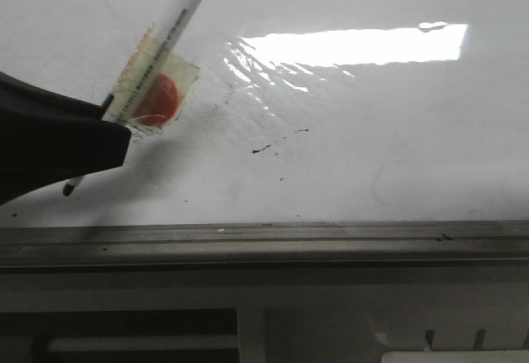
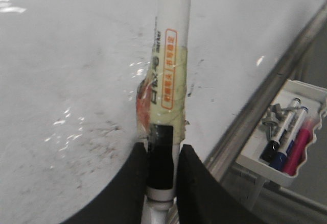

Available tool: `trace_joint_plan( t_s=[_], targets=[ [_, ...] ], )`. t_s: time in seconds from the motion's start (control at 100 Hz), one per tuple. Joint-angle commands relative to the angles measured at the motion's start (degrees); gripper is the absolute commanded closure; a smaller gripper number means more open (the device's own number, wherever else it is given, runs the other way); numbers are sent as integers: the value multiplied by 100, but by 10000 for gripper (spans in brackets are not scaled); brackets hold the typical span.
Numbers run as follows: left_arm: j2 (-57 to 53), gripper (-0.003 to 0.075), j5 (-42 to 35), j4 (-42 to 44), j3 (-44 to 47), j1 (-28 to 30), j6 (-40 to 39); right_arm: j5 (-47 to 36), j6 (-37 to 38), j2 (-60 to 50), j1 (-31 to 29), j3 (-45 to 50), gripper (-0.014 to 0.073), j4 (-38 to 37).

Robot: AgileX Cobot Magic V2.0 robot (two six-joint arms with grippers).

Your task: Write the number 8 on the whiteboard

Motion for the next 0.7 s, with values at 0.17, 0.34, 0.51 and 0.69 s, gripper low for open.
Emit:
trace_joint_plan(
  t_s=[0.17, 0.34, 0.51, 0.69],
  targets=[
    [-119, 741, -399, 1562, -132, -4, -20, -1192, -202, 1393, 1810, -860, 240, 151],
    [-119, 741, -462, 1786, -132, -4, -20, -2143, -191, 2024, 2362, -864, 240, 175],
    [-119, 741, -498, 1879, -132, -4, -20, -2460, -191, 2321, 2376, -864, 240, 419],
    [-119, 741, -786, 1981, -77, -16, -20, -2629, -191, 2360, 2376, -912, 240, 430]
  ],
)
